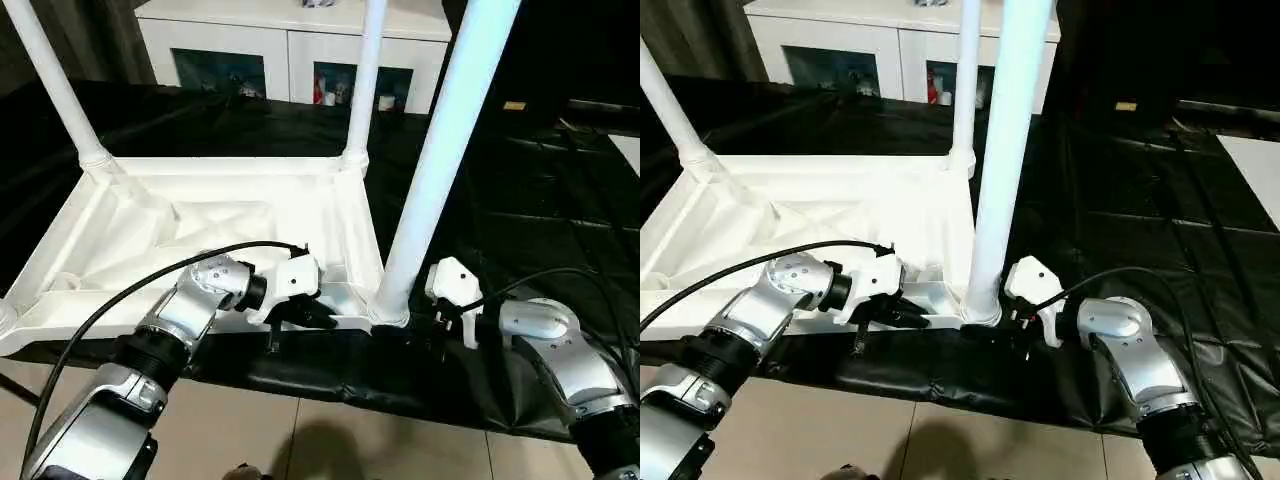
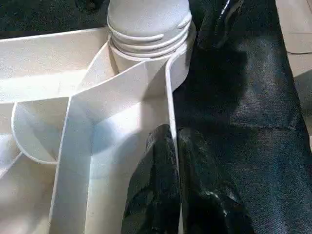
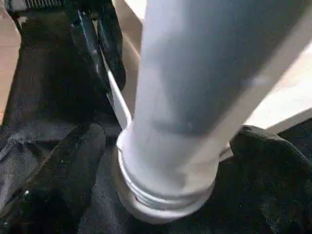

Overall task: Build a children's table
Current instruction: Rotate leg to tighten

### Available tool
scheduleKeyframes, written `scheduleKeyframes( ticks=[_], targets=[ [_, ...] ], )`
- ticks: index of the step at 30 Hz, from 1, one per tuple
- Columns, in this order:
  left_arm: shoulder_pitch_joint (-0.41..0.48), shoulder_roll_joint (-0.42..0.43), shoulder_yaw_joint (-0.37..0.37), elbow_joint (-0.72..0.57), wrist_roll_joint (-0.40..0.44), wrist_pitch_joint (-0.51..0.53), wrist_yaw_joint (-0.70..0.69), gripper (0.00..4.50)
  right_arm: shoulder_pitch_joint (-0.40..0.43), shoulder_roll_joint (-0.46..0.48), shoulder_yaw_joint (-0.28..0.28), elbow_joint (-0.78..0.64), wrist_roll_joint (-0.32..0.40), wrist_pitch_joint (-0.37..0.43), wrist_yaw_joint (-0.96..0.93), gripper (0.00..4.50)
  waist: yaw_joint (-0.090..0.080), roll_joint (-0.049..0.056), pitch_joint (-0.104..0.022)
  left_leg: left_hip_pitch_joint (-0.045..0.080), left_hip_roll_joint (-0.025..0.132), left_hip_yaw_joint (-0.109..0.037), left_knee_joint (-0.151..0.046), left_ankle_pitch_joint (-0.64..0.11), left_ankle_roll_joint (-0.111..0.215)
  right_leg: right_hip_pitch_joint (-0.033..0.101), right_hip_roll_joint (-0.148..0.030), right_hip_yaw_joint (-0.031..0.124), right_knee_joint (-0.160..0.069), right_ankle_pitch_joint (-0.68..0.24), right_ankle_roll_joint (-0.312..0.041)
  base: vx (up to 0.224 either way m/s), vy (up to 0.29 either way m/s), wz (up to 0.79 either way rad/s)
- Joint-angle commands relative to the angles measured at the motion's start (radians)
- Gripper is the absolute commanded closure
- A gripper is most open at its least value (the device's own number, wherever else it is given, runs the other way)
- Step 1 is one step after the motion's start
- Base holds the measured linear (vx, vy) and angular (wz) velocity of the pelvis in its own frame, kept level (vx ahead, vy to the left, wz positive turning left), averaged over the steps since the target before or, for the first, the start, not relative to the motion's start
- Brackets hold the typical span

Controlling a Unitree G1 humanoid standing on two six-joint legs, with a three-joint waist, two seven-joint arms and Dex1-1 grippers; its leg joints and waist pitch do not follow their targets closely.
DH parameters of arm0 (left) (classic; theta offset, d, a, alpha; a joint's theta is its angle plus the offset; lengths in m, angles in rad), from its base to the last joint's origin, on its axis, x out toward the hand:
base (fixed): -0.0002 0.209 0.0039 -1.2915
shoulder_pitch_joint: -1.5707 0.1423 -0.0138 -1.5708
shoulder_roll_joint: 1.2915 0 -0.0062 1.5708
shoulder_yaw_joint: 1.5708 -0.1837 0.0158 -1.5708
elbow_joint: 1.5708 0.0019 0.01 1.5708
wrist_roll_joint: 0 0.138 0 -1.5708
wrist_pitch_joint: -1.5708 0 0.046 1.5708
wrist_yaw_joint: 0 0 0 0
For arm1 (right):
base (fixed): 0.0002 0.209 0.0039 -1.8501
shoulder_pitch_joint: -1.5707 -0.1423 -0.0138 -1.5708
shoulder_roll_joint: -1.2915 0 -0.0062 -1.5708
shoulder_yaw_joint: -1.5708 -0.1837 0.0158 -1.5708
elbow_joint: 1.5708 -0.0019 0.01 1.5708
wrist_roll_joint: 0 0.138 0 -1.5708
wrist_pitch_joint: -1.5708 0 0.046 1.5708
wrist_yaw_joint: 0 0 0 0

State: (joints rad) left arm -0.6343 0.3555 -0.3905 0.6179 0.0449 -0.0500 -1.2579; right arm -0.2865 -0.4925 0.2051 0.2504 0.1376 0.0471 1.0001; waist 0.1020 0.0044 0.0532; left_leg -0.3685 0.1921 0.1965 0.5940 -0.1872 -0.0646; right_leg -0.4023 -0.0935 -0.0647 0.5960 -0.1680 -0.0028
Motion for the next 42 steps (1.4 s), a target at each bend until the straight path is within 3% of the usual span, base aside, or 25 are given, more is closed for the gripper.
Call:
scheduleKeyframes(
  ticks=[1, 8, 12, 18, 23, 25, 27, 29, 33, 34, 37, 39, 40, 42],
  targets=[
    [0.005, 0.003, -0.022, -0.037, 0.011, 0.001, -0.023, 4.50, -0.015, -0.009, -0.004, 0.006, 0.003, -0.006, 0.005, 0.39, -0.004, -0.004, -0.066, 0.012, 0.043, -0.018, -0.076, -0.217, 0.052, 0.047, -0.057, 0.043, -0.061, -0.193, -0.234, 0.000, 0.000, 0.00],
    [0.010, 0.006, -0.024, -0.047, 0.011, 0.008, -0.025, 4.50, -0.020, -0.006, -0.009, 0.013, 0.005, -0.014, 0.015, 0.92, -0.006, -0.006, -0.066, 0.013, 0.044, -0.017, -0.075, -0.219, 0.054, 0.047, -0.056, 0.043, -0.061, -0.196, -0.236, 0.000, 0.000, 0.00],
    [0.012, 0.007, -0.024, -0.049, 0.011, 0.013, -0.027, 4.50, -0.021, -0.005, -0.012, 0.016, 0.012, -0.021, 0.028, 1.49, -0.005, -0.006, -0.067, 0.013, 0.043, -0.017, -0.074, -0.209, 0.060, 0.047, -0.055, 0.042, -0.059, -0.189, -0.239, 0.000, 0.000, 0.00],
    [0.018, 0.012, -0.026, -0.055, 0.011, 0.022, -0.032, 4.50, -0.013, 0.009, -0.019, 0.023, 0.020, -0.020, 0.018, 1.82, -0.005, -0.007, -0.068, 0.012, 0.043, -0.017, -0.072, -0.197, 0.065, 0.047, -0.055, 0.042, -0.058, -0.182, -0.240, 0.000, 0.000, 0.00],
    [-0.012, -0.022, -0.008, 0.014, 0.045, 0.014, 0.082, 4.50, -0.044, 0.097, -0.057, 0.146, -0.074, -0.023, -0.264, 1.86, -0.018, -0.006, -0.062, 0.012, 0.037, -0.017, -0.076, -0.239, 0.036, 0.041, -0.055, 0.040, -0.069, -0.263, -0.225, 0.000, 0.000, 0.00],
    [-0.044, -0.050, 0.001, 0.080, 0.081, 0.033, 0.192, 4.50, -0.053, 0.157, -0.093, 0.181, -0.087, 0.011, -0.413, 1.87, -0.028, -0.008, -0.059, 0.016, 0.035, -0.022, -0.080, -0.290, 0.005, 0.040, -0.055, 0.038, -0.081, -0.391, -0.177, 0.000, 0.000, 0.00],
    [-0.075, -0.077, 0.011, 0.132, 0.106, 0.058, 0.296, 4.50, -0.058, 0.223, -0.144, 0.184, -0.087, 0.038, -0.570, 1.87, -0.032, -0.007, -0.059, 0.021, 0.034, -0.024, -0.082, -0.311, -0.005, 0.033, -0.055, 0.039, -0.087, -0.430, -0.159, 0.000, 0.000, 0.00],
    [-0.104, -0.111, 0.025, 0.165, 0.114, 0.096, 0.381, 4.50, -0.063, 0.276, -0.171, 0.183, -0.091, 0.076, -0.682, 1.87, -0.036, -0.006, -0.060, 0.014, 0.034, -0.026, -0.084, -0.302, -0.011, 0.037, -0.054, 0.038, -0.086, -0.416, -0.149, 0.000, 0.000, 0.00],
    [-0.180, -0.214, 0.088, 0.263, 0.110, 0.182, 0.638, 4.50, -0.090, 0.383, -0.213, 0.216, -0.134, 0.127, -0.950, 1.88, -0.040, 0.000, -0.064, 0.017, 0.030, -0.022, -0.081, -0.281, -0.014, 0.033, -0.052, 0.041, -0.084, -0.336, -0.175, 0.000, 0.000, 0.00],
    [-0.196, -0.237, 0.097, 0.288, 0.116, 0.194, 0.692, 4.50, -0.099, 0.410, -0.216, 0.229, -0.140, 0.132, -0.999, 1.88, -0.043, -0.003, -0.067, 0.016, 0.029, -0.021, -0.079, -0.267, -0.012, 0.034, -0.050, 0.042, -0.080, -0.311, -0.181, 0.000, 0.000, 0.00],
    [-0.224, -0.279, 0.102, 0.339, 0.130, 0.193, 0.768, 4.50, -0.114, 0.470, -0.210, 0.247, -0.167, 0.127, -1.099, 1.88, -0.040, -0.002, -0.071, 0.007, 0.027, -0.021, -0.075, -0.204, 0.013, 0.043, -0.050, 0.041, -0.072, -0.214, -0.190, 0.000, 0.000, 0.00],
    [-0.237, -0.304, 0.095, 0.362, 0.135, 0.177, 0.781, 4.50, -0.128, 0.498, -0.164, 0.253, -0.185, 0.105, -1.072, 1.88, -0.038, -0.001, -0.075, 0.011, 0.028, -0.019, -0.072, -0.175, 0.023, 0.042, -0.048, 0.041, -0.066, -0.150, -0.205, 0.000, 0.000, 0.00],
    [-0.236, -0.306, 0.092, 0.360, 0.135, 0.172, 0.771, 4.50, -0.130, 0.499, -0.153, 0.252, -0.182, 0.097, -1.047, 1.88, -0.037, -0.002, -0.075, 0.006, 0.027, -0.020, -0.071, -0.155, 0.035, 0.049, -0.049, 0.040, -0.060, -0.107, -0.215, 0.000, 0.000, 0.00],
    [-0.232, -0.303, 0.078, 0.354, 0.139, 0.142, 0.743, 4.50, -0.125, 0.496, -0.155, 0.231, -0.163, 0.081, -1.010, 1.88, -0.036, -0.002, -0.075, 0.006, 0.027, -0.019, -0.070, -0.149, 0.053, 0.052, -0.049, 0.040, -0.058, -0.080, -0.224, 0.000, 0.000, 0.00]
  ],
)
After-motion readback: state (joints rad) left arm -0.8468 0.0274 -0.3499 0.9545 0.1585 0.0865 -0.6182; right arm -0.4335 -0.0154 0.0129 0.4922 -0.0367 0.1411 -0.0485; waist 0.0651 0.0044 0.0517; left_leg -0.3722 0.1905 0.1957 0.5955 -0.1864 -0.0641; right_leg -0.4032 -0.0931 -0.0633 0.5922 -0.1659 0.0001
